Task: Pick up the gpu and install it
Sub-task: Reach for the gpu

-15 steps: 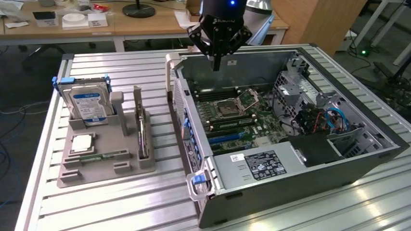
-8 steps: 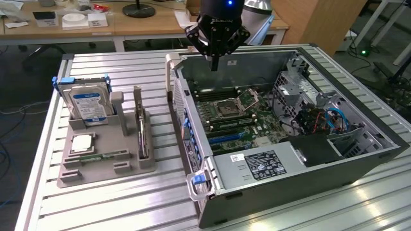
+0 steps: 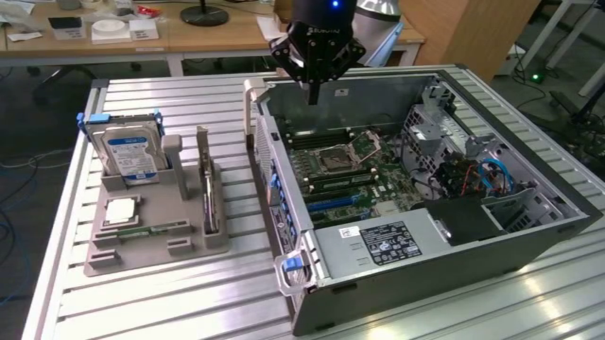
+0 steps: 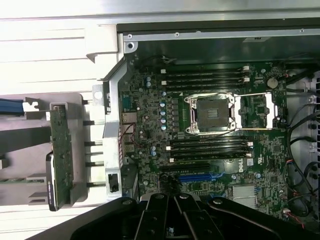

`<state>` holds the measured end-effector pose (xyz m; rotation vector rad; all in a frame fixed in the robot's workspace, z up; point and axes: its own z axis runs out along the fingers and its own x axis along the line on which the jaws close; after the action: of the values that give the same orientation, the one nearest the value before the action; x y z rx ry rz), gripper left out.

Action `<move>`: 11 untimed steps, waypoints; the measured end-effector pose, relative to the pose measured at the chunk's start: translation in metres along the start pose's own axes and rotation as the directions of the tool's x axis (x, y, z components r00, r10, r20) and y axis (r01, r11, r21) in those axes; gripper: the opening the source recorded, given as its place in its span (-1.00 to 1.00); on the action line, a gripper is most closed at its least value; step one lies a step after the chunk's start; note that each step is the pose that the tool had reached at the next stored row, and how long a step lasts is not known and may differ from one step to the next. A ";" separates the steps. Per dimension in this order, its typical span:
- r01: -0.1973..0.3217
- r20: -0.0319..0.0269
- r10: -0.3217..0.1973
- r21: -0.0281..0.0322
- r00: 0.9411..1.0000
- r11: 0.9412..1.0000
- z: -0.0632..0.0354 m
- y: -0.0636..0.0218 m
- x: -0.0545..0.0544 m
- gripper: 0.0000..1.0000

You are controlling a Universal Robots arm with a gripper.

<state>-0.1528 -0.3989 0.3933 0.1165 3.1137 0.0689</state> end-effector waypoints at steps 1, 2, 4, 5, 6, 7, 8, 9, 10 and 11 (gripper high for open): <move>0.000 0.000 0.000 0.000 1.000 1.000 0.0000 0.0000 0.001 -0.79; 0.000 0.000 0.000 0.000 1.000 1.000 0.0000 -0.0001 0.001 -0.79; 0.000 0.000 0.000 0.000 1.000 1.000 -0.0001 -0.0001 0.002 -0.79; 0.000 0.000 0.000 0.000 1.000 1.000 0.0000 -0.0002 0.002 -0.79; 0.000 0.000 0.000 0.000 1.000 1.000 -0.0001 -0.0002 0.003 -0.79; 0.000 0.000 0.000 0.000 1.000 1.000 -0.0001 -0.0003 0.003 -0.79; 0.000 0.000 0.000 0.000 1.000 1.000 -0.0001 -0.0003 0.004 -0.79; 0.000 0.000 0.000 0.000 1.000 1.000 -0.0001 -0.0003 0.004 -0.79; 0.000 0.000 0.000 0.000 1.000 1.000 -0.0001 -0.0004 0.005 -0.79; 0.000 0.000 0.000 0.000 1.000 1.000 -0.0002 -0.0004 0.005 -0.79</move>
<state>-0.1583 -0.3988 0.3933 0.1166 3.1137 0.0688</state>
